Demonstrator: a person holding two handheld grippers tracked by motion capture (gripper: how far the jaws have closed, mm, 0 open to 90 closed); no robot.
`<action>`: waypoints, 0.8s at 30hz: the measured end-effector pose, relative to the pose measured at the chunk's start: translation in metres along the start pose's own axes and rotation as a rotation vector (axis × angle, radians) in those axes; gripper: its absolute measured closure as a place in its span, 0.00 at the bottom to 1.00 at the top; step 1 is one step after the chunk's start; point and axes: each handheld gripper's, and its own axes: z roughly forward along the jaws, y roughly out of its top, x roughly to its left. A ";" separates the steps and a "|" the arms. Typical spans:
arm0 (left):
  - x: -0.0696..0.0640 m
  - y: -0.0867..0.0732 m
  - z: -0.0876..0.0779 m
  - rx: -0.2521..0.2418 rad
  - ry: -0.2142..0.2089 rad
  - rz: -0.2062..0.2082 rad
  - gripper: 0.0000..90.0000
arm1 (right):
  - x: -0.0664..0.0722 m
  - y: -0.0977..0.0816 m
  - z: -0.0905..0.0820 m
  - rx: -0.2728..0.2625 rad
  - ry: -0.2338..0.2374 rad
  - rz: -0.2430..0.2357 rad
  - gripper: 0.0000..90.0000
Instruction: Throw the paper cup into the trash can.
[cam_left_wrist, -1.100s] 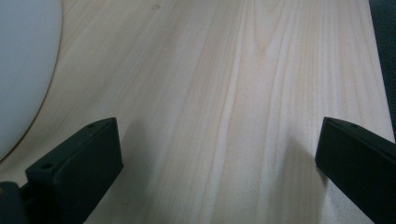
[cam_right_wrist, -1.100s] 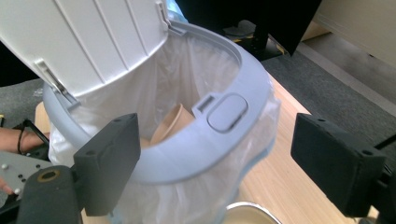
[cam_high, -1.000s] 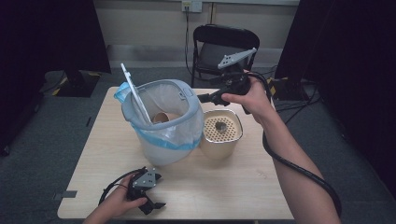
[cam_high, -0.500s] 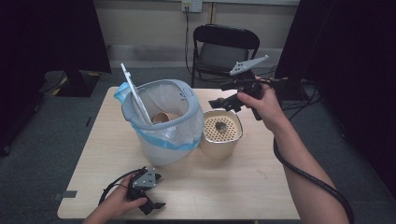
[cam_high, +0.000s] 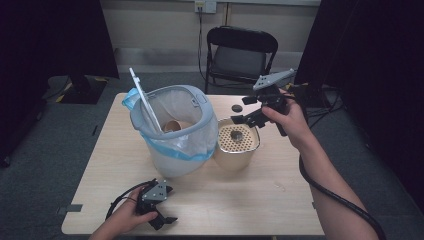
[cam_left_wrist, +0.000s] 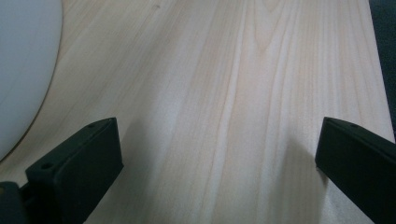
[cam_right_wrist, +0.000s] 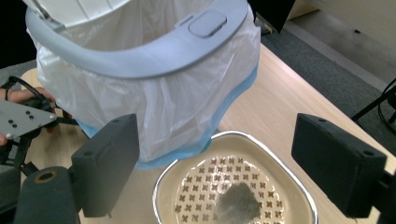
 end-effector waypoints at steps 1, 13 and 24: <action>0.000 0.000 0.000 0.000 0.001 -0.002 0.00 | 0.000 -0.002 0.000 0.001 -0.001 0.002 0.16; 0.000 0.000 0.000 -0.002 0.003 -0.003 0.00 | 0.000 -0.027 0.002 0.013 -0.001 0.018 0.16; 0.000 0.000 0.001 -0.003 0.005 -0.002 0.00 | -0.001 -0.044 -0.002 0.015 -0.012 0.035 0.16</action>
